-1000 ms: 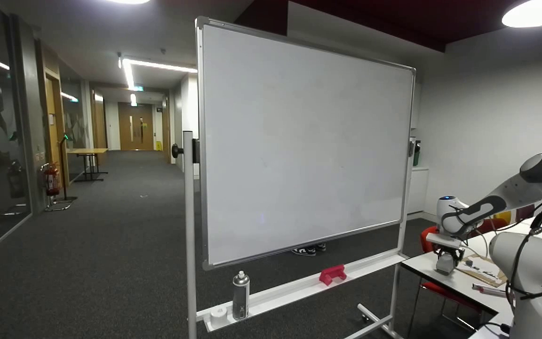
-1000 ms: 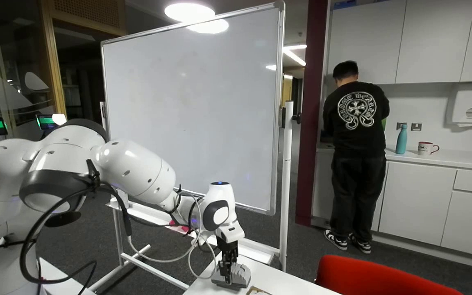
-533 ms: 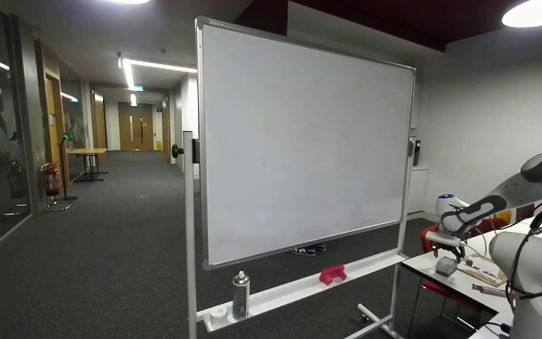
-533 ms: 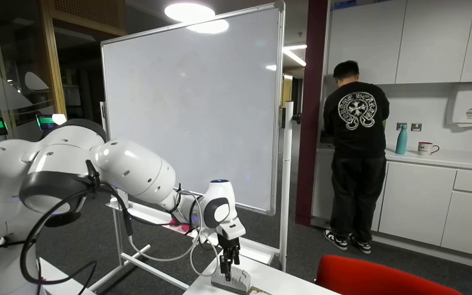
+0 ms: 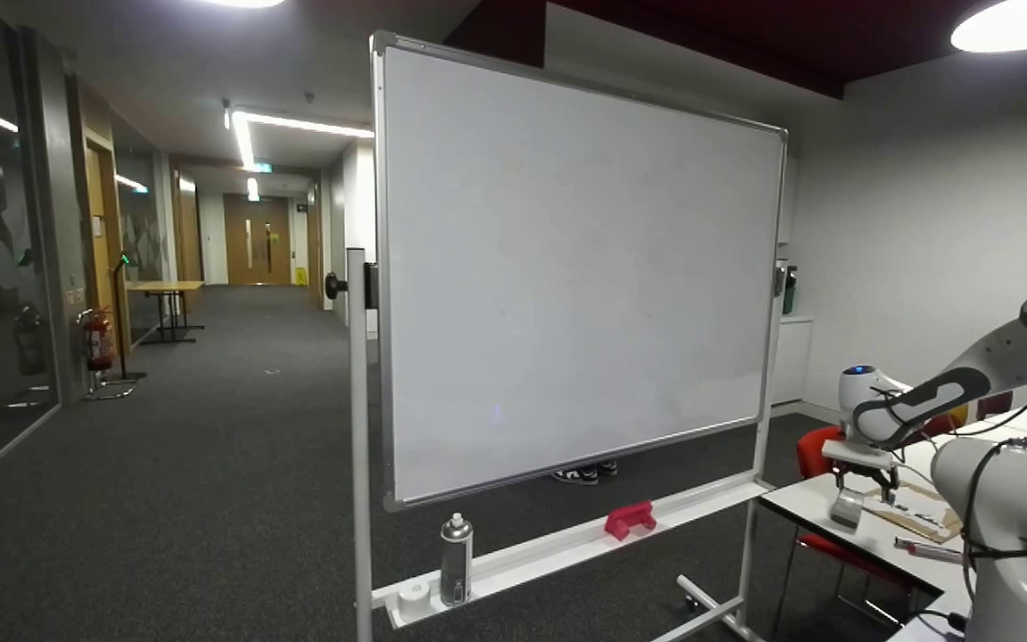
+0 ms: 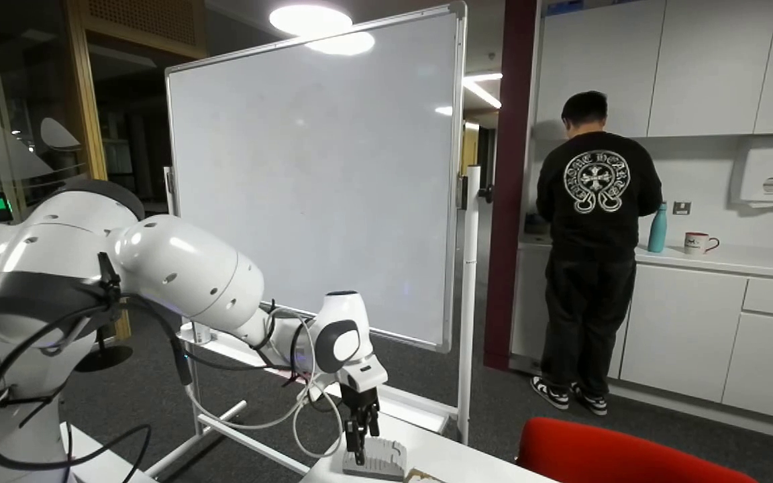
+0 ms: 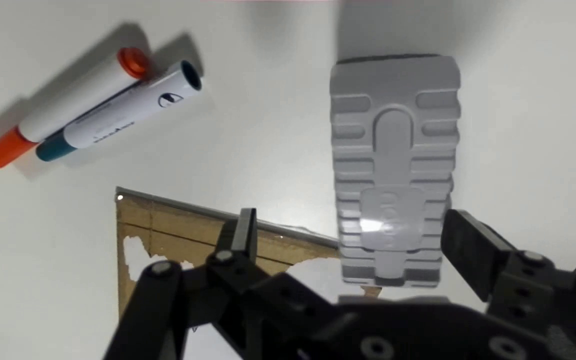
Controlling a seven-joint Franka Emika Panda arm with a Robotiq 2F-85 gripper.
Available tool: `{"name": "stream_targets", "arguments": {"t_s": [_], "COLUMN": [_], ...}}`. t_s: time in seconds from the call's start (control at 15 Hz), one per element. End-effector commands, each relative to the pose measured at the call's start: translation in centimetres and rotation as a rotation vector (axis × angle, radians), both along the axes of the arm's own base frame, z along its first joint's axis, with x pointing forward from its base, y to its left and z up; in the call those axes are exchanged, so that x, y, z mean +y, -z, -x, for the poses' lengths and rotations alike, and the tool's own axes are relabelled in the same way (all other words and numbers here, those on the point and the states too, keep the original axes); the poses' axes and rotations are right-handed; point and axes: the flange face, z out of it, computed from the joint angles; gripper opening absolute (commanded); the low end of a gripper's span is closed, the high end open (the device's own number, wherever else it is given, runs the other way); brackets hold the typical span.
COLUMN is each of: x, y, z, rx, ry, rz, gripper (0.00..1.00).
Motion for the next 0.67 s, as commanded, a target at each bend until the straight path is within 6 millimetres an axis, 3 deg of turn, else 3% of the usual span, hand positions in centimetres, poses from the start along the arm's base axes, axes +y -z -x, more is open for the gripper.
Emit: {"name": "stream_targets", "arguments": {"t_s": [0.0, 0.2, 0.6], "x": [0.5, 1.6, 1.8], "y": [-0.5, -1.5, -1.5], "z": [0.5, 1.4, 1.5], "rx": [-0.001, 0.004, 0.008], "ry": [-0.008, -0.022, -0.024], "rz": [-0.001, 0.006, 0.007], "gripper": [1.0, 1.0, 1.0]}}
